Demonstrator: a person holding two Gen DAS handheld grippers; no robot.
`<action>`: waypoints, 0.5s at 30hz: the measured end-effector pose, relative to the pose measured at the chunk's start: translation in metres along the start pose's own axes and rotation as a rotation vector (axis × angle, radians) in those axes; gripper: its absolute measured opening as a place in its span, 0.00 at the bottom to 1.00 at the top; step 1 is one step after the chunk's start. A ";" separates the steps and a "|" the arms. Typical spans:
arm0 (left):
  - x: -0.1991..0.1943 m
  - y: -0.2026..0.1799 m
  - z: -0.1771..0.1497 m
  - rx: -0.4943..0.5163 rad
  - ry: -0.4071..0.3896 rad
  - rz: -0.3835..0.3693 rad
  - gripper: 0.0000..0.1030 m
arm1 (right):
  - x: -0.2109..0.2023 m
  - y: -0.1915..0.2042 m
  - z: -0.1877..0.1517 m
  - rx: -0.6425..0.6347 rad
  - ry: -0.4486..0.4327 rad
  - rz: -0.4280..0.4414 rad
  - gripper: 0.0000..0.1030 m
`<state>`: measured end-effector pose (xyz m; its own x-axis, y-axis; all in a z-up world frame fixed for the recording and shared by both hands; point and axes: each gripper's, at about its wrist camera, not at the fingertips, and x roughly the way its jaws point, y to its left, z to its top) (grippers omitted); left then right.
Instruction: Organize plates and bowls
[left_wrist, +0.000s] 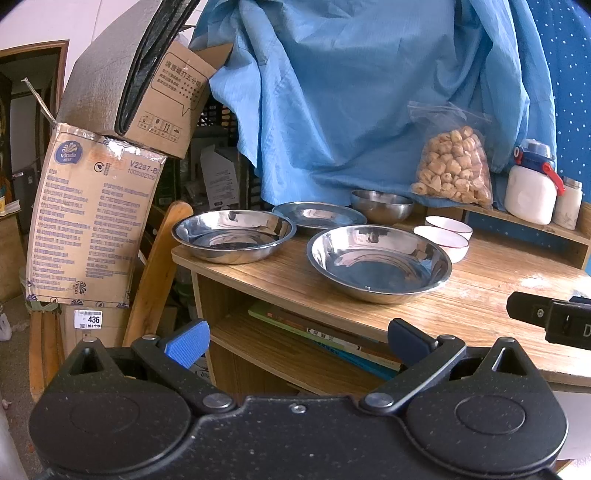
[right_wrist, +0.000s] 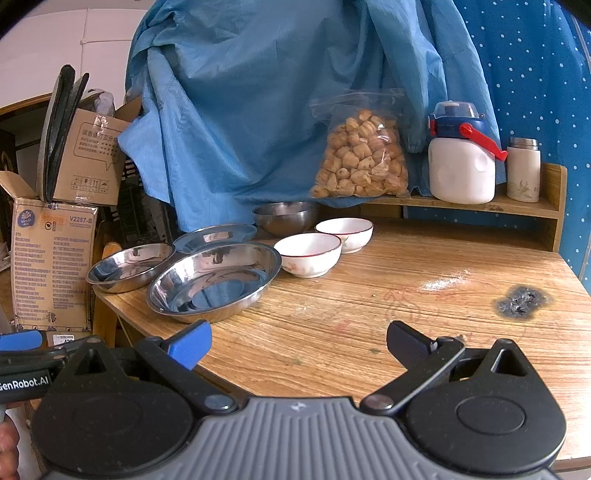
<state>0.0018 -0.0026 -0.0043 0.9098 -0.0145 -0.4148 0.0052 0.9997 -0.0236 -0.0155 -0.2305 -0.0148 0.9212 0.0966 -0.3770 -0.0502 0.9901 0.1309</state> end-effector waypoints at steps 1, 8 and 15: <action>0.000 0.000 0.000 0.002 0.000 -0.001 0.99 | 0.000 0.000 0.000 0.000 0.000 0.000 1.00; 0.000 -0.003 -0.002 0.007 0.010 -0.005 0.99 | 0.000 -0.001 0.000 0.001 0.000 0.001 1.00; -0.002 -0.003 -0.002 0.013 0.004 -0.006 0.99 | -0.001 -0.001 0.000 0.000 0.000 0.002 1.00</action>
<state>-0.0006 -0.0058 -0.0052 0.9080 -0.0202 -0.4185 0.0156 0.9998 -0.0145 -0.0162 -0.2316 -0.0147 0.9210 0.0986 -0.3770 -0.0523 0.9900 0.1313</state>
